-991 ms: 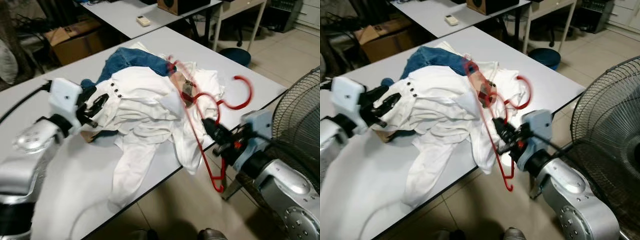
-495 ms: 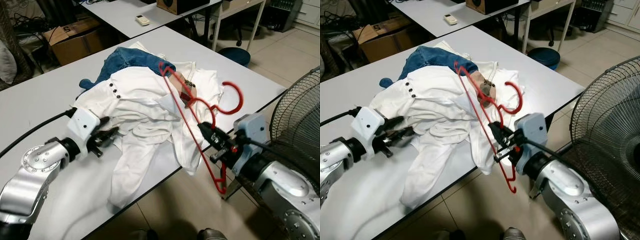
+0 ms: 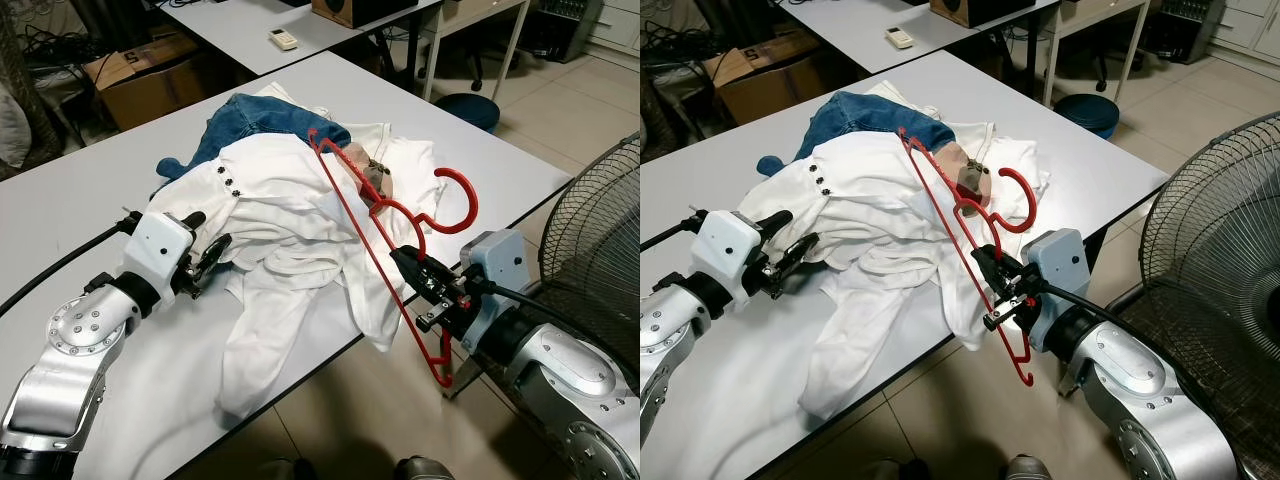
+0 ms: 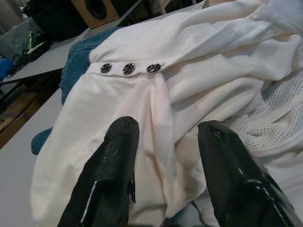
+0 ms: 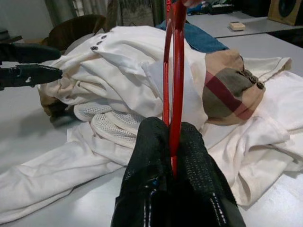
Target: Hang hanger
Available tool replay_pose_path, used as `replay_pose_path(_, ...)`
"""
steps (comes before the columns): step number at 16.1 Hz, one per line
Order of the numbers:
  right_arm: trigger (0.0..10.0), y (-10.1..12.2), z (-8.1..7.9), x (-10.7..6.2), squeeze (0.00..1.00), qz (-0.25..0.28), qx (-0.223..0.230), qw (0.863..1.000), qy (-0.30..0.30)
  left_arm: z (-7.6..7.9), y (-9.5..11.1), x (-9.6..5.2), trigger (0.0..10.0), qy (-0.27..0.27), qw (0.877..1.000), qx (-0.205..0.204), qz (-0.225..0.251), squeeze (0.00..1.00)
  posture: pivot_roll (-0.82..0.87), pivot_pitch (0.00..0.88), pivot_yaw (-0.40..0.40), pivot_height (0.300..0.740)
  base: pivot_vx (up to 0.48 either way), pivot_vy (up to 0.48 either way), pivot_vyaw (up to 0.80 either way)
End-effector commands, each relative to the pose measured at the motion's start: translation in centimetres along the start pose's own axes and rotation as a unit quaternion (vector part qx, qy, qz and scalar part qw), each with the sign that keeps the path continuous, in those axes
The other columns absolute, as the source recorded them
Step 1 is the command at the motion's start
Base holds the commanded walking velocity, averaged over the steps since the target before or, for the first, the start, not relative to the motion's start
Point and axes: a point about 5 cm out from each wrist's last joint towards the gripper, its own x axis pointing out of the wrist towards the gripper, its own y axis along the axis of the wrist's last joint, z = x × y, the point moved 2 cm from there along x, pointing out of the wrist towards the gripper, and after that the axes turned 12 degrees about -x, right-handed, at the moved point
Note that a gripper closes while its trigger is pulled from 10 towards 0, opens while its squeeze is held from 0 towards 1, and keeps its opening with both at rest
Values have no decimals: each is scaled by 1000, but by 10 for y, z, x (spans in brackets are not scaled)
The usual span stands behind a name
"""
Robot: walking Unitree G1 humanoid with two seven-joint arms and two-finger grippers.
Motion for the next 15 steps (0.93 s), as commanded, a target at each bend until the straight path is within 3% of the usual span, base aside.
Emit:
replay_pose_path(1, 10000, 3, -4, 1, 0, 7, -7, 1000, 8, -5, -7, -3, 10000, 14, 1000, 11, -17, 1000, -157, 99, 134, 740, 0, 0, 0)
replay_pose_path(2, 10000, 3, -3, 1, 0, 8, -8, 1000, 8, -6, -14, -3, 10000, 23, 999, 22, -34, 945, -157, 100, 134, 740, 0, 0, 0)
replay_pose_path(3, 10000, 3, -3, 2, 0, 8, -9, 1000, 8, -7, -19, -1, 10000, 32, 998, 23, -43, 204, -159, 100, 133, 740, 0, 0, 0)
replay_pose_path(4, 10000, 3, -3, 2, 0, 9, -10, 1000, 9, -7, -22, 0, 10000, 34, 998, 25, -49, 0, -159, 100, 133, 740, 0, 0, 0)
replay_pose_path(5, 10000, 3, -3, 2, 0, 9, -11, 1000, 9, -7, -24, 2, 10000, 37, 998, 21, -53, 0, -161, 101, 133, 740, 0, 0, 0)
replay_pose_path(6, 10000, 3, -2, 2, 0, 8, -11, 1000, 9, -7, -26, 4, 9216, 39, 998, 19, -54, 0, -161, 102, 133, 740, 0, 0, 0)
replay_pose_path(7, 10000, 3, -2, 2, 0, 8, -12, 1000, 9, -6, -26, 5, 1333, 38, 998, 14, -51, 0, -162, 102, 133, 740, 0, 0, 0)
replay_pose_path(8, 10000, 3, -2, 2, 0, 7, -13, 1000, 8, -5, -25, 7, 0, 38, 998, 9, -49, 0, -164, 101, 134, 740, 0, 0, 0)
replay_pose_path(15, 10000, 3, 0, 3, 0, 9, -18, 1000, 4, -4, -31, 17, 0, 54, 997, -13, -46, 0, -171, 92, 136, 740, 0, 0, 0)
